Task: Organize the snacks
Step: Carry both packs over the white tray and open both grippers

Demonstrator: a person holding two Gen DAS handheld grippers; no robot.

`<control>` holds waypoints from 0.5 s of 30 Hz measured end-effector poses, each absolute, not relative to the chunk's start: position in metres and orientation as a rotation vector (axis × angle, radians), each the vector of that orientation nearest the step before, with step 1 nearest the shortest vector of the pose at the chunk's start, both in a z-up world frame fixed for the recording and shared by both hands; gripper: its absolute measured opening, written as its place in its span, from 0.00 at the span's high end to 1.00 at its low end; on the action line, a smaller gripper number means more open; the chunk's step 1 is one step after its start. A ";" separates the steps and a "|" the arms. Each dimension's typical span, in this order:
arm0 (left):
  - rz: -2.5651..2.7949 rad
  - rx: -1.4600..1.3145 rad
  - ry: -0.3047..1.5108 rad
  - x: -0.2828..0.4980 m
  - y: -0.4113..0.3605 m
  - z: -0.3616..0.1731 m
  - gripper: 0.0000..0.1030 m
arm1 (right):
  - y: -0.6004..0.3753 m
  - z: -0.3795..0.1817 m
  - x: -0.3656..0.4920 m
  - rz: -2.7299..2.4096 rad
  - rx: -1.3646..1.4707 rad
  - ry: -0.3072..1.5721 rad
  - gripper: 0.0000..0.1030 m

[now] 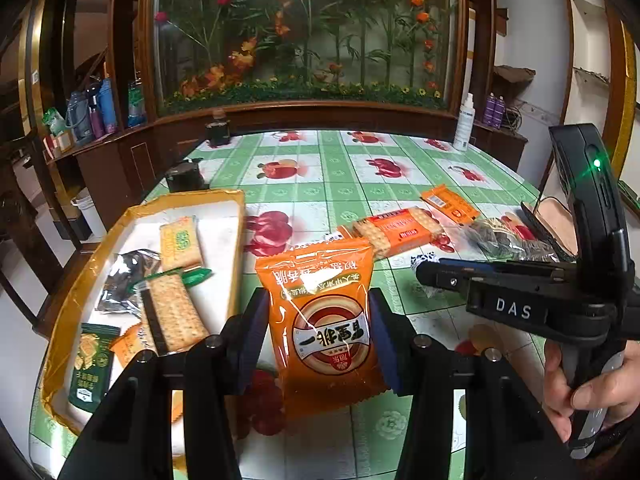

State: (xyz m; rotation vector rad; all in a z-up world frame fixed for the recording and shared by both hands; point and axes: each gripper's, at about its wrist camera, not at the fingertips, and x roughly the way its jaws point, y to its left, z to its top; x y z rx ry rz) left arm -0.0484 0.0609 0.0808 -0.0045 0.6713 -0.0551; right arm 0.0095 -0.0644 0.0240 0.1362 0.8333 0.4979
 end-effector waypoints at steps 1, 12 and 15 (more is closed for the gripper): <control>-0.053 -0.007 0.669 -0.049 0.063 0.082 0.53 | -0.060 0.025 0.008 0.505 0.133 0.831 0.79; -0.006 -0.054 0.643 -0.059 0.096 0.090 0.53 | -0.017 0.033 -0.002 0.588 0.108 0.831 0.79; 0.016 -0.081 0.638 -0.062 0.113 0.091 0.53 | -0.003 0.038 -0.005 0.605 0.096 0.828 0.79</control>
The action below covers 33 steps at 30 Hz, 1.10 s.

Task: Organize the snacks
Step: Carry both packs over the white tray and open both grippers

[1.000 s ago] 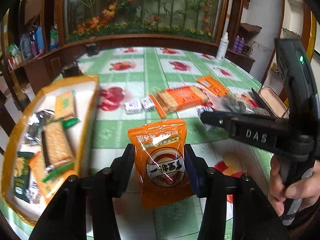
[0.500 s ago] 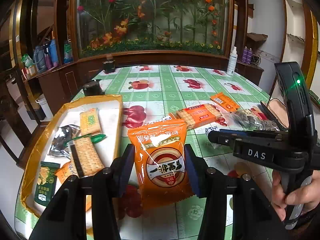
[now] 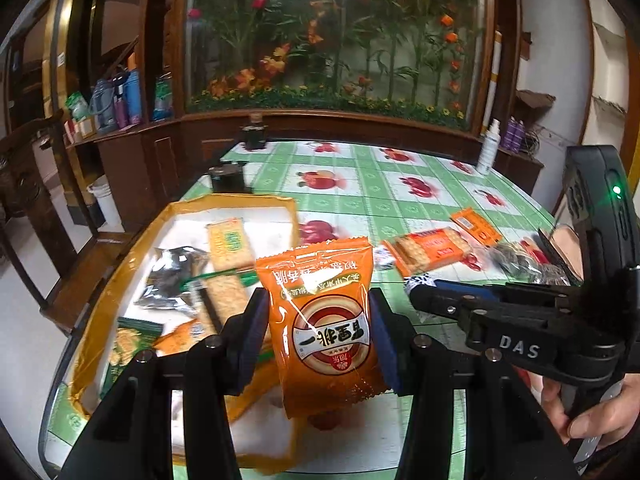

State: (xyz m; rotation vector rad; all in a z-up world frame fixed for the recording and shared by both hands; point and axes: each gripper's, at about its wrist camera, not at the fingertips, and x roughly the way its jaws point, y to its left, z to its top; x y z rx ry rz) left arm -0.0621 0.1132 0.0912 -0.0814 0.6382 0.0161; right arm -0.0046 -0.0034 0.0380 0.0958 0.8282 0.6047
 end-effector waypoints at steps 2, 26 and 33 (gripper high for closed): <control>0.043 -0.105 0.638 -0.064 0.130 0.090 0.53 | 0.008 0.042 -0.005 0.625 0.083 0.830 0.79; 0.215 -0.300 0.718 -0.075 0.248 0.047 0.53 | 0.146 0.028 0.011 0.715 -0.059 0.886 0.79; 0.208 -0.317 0.733 -0.072 0.248 0.045 0.46 | 0.148 0.028 0.022 0.705 -0.046 0.886 0.78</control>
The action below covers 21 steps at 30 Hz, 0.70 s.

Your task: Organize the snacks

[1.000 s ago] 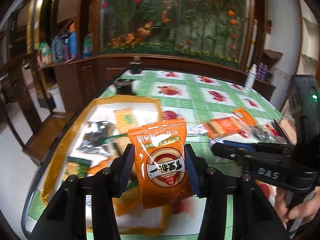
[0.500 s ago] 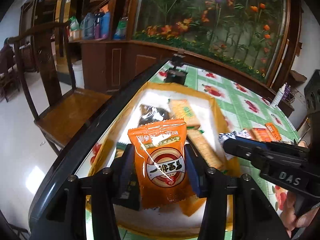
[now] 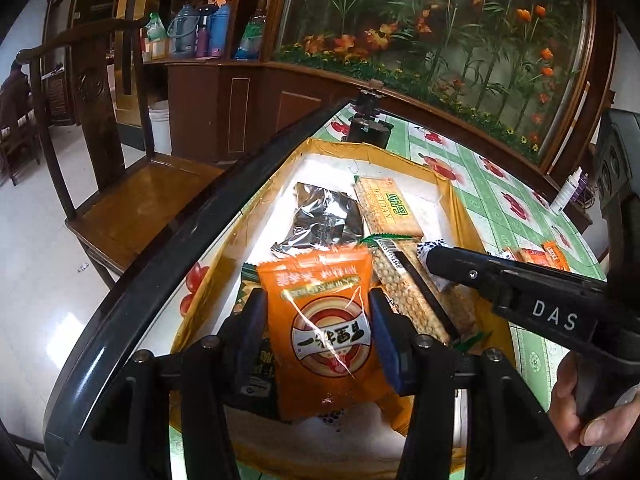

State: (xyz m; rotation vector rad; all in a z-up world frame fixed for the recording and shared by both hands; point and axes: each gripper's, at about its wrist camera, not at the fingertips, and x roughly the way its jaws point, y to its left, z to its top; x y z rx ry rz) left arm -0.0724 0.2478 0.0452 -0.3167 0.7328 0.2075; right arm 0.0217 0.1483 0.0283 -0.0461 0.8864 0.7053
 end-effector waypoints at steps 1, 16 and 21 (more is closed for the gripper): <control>0.203 -0.322 0.734 -0.072 0.248 0.046 0.46 | 0.148 0.029 0.023 0.706 -0.042 0.892 0.78; 0.176 -0.280 0.699 -0.076 0.222 0.066 0.45 | 0.083 0.059 0.024 0.723 0.119 0.828 0.68; 0.139 -0.244 0.698 -0.073 0.200 0.073 0.45 | 0.032 0.056 0.034 0.668 0.198 0.836 0.68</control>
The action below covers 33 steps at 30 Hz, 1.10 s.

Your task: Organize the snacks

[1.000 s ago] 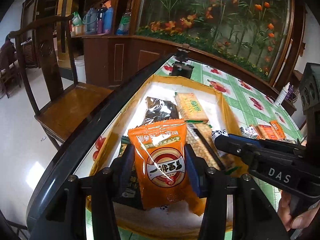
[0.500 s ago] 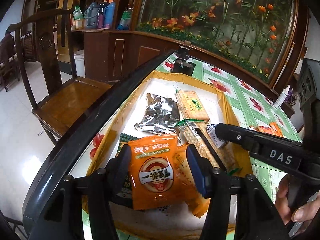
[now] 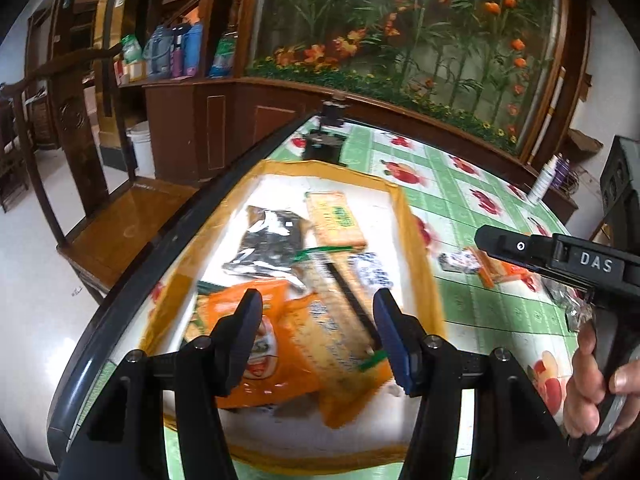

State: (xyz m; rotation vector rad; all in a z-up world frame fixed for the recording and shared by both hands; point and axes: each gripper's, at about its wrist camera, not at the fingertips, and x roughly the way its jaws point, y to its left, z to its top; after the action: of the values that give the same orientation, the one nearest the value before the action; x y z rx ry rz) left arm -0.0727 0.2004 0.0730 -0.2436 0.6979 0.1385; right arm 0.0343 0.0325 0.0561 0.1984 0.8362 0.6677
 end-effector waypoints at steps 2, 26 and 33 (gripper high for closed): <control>0.119 -0.224 0.701 -0.071 0.190 0.074 0.45 | 0.013 0.052 0.037 0.633 0.209 0.840 0.68; -0.149 -0.023 0.751 -0.072 0.072 0.063 0.36 | -0.175 0.003 0.068 0.566 0.570 1.041 0.66; -0.200 -0.017 0.749 -0.074 0.065 0.062 0.35 | -0.223 0.036 0.041 0.050 0.231 0.839 0.66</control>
State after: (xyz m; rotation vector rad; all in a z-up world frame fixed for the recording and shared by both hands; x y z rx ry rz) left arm -0.0743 0.0648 0.0624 -0.0171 0.7489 -0.1995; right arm 0.0407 -0.2227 0.0362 0.2309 0.8390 0.0505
